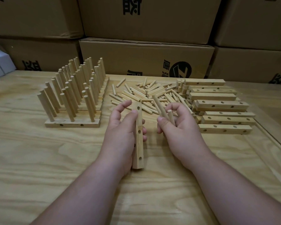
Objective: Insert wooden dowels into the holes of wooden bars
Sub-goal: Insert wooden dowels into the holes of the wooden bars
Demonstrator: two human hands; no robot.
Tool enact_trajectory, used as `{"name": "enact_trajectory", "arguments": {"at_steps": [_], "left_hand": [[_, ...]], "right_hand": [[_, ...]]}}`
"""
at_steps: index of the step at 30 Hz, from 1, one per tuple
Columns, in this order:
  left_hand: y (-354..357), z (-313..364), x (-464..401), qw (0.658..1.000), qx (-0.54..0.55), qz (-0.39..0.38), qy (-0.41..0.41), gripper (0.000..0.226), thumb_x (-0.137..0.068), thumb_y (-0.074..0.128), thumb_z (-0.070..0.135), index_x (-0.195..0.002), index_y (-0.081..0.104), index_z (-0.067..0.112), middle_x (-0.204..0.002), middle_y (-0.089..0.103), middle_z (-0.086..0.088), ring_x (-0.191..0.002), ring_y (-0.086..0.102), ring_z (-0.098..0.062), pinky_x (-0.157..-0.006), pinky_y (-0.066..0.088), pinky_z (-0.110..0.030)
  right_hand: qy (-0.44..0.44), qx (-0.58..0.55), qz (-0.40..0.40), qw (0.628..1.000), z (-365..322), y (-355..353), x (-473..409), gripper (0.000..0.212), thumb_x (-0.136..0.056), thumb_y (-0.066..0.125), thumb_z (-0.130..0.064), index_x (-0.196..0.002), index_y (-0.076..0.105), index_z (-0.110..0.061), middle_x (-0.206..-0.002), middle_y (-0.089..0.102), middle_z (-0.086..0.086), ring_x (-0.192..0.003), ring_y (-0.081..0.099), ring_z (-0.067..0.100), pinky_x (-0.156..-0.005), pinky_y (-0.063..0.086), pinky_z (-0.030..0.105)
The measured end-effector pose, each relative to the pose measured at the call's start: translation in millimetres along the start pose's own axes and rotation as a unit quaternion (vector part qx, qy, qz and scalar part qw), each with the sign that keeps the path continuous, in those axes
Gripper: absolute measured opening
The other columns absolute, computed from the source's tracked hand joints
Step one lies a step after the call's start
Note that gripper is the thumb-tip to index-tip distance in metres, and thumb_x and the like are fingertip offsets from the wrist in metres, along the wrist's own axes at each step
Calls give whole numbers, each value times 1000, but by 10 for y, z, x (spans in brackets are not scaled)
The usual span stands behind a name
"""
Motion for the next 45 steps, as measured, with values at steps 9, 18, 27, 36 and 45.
{"name": "enact_trajectory", "arguments": {"at_steps": [9,18,27,36,45], "left_hand": [[14,25,15,1000,4,8,-8,28,-99,62,21,-118,69,40,-88,69,-1,-58,61,-14,-47,50,-27],[4,32,14,1000,16,12,-11,21,-101,59,25,-109,75,33,-69,67,2,-58,61,-15,-51,53,-28],[-14,36,0,995,48,37,-80,28,-98,63,36,-95,68,8,-62,61,-7,-52,58,-18,-55,50,-28],[4,43,1,997,38,31,-63,20,-96,66,31,-94,69,11,-61,60,-7,-54,58,-16,-53,52,-26],[-15,18,0,998,13,14,-53,23,-92,72,33,-103,72,13,-64,63,-7,-59,61,-15,-57,54,-26]], "right_hand": [[-3,-47,-37,998,-18,-21,-26,24,-100,57,-20,-118,50,-36,-94,77,-4,-55,50,5,-59,44,27],[25,-99,-16,995,15,-34,-45,15,-93,66,-16,-94,76,-27,-75,68,-1,-58,55,0,-65,35,25],[66,-149,7,987,64,-107,-111,9,-81,73,-21,-87,75,-28,-64,55,-4,-51,41,8,-45,34,21],[62,-224,-27,972,48,-147,-112,11,-82,77,-21,-93,78,-20,-71,63,0,-51,36,9,-41,27,20],[50,-229,-6,972,34,-157,-108,31,-76,77,-43,-98,77,-22,-91,75,7,-52,35,10,-40,27,21]]}}
Point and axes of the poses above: each hand's wrist, its own x-axis away from the middle knuckle, its own y-axis out of the palm, z = x × y, the point moved 1 cm from there along -x, towards the middle knuckle
